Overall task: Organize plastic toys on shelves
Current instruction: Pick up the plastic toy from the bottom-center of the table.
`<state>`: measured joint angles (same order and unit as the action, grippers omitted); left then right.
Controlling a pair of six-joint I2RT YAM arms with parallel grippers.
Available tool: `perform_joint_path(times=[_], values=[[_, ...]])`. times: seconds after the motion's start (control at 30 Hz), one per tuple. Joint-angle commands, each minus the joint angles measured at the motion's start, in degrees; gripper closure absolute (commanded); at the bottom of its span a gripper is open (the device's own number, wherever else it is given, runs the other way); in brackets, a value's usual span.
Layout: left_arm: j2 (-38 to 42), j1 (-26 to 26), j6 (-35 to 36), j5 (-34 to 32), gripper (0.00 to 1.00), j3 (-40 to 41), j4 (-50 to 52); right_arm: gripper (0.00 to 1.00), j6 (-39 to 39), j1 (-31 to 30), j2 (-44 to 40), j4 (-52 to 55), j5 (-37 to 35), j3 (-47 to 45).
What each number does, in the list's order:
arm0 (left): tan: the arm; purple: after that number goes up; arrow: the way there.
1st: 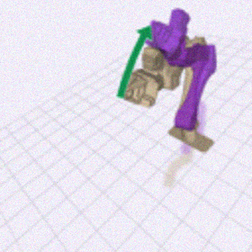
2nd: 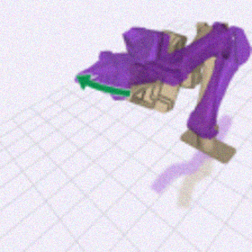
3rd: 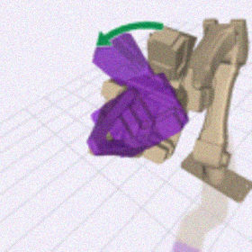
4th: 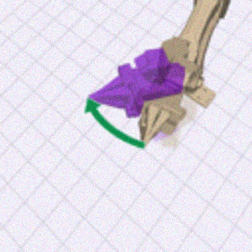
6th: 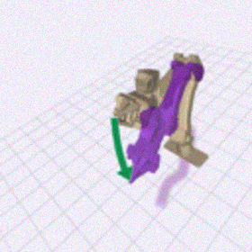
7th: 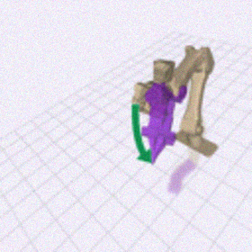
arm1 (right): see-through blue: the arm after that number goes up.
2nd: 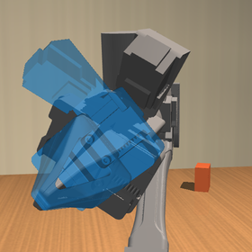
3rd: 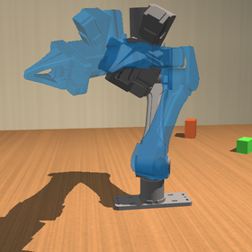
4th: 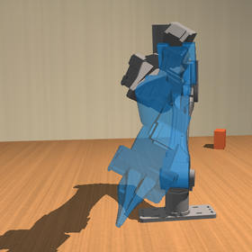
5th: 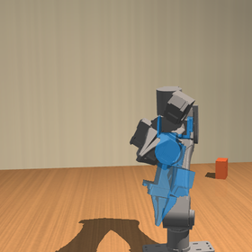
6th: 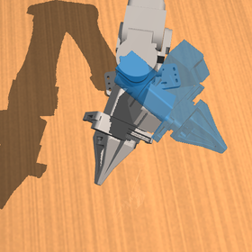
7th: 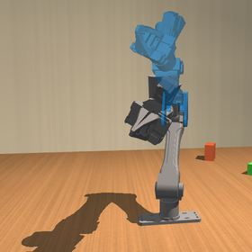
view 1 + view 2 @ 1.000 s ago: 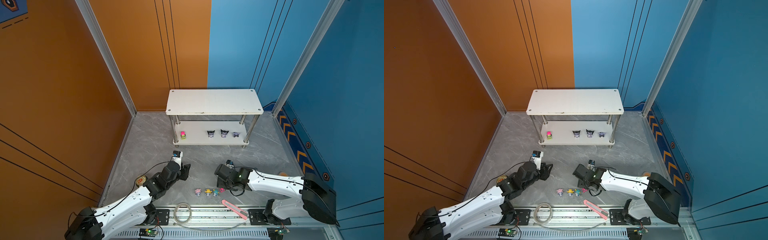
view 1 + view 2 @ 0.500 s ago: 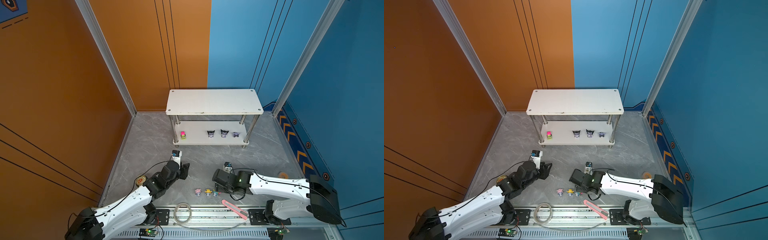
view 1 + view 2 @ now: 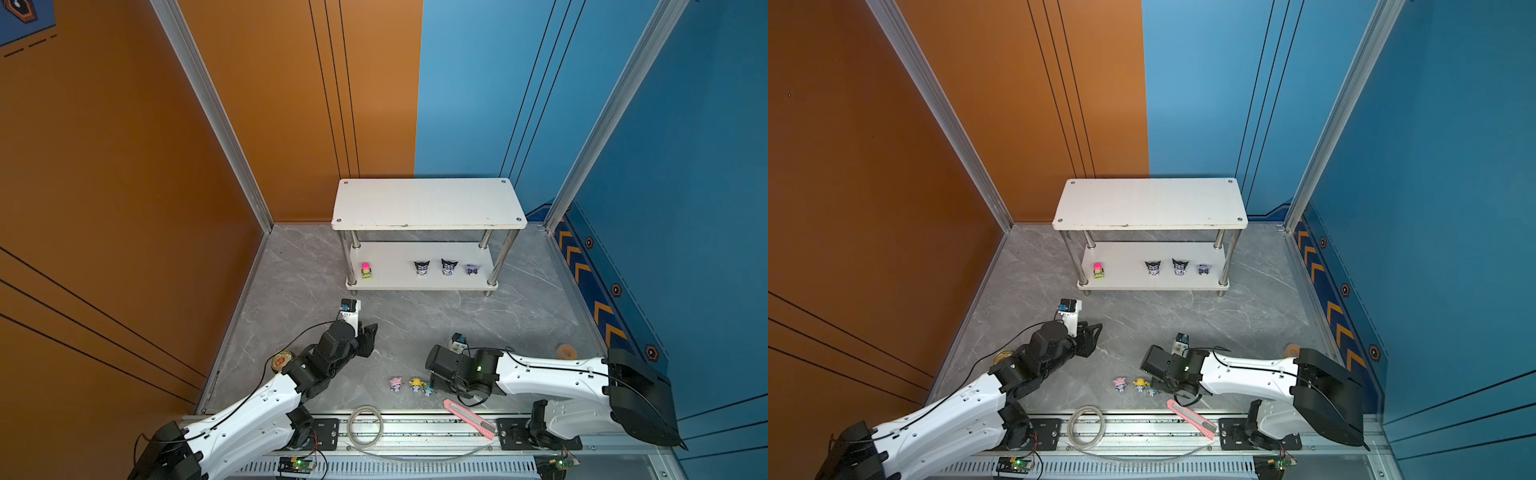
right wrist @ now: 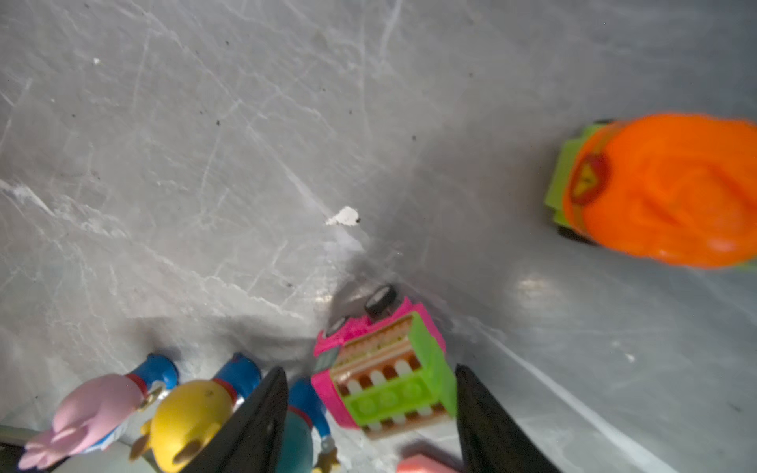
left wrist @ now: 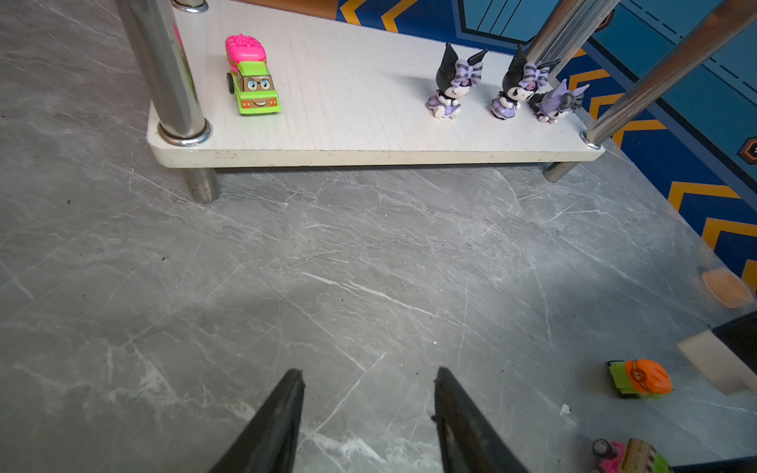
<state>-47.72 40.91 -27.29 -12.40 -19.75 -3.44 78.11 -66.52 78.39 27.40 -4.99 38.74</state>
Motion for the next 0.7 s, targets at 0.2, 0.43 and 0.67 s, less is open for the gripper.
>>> perform_joint_path(times=[0.2, 0.43, 0.67], values=[[0.2, -1.0, 0.8, 0.9, 0.46, -1.0, 0.4, 0.54, -5.8, 3.8, 7.1, -3.2, 2.3, 3.8], [-1.0, -1.5, 0.9, 1.4, 0.46, -1.0, -0.5, 0.77, -12.9, 6.0, 10.0, 2.5, 2.6, 9.1], [-2.6, -1.9, 0.9, 1.8, 0.46, -1.1, -1.3, 0.82, -24.2, 8.9, 14.5, 8.9, 0.4, 17.5]])
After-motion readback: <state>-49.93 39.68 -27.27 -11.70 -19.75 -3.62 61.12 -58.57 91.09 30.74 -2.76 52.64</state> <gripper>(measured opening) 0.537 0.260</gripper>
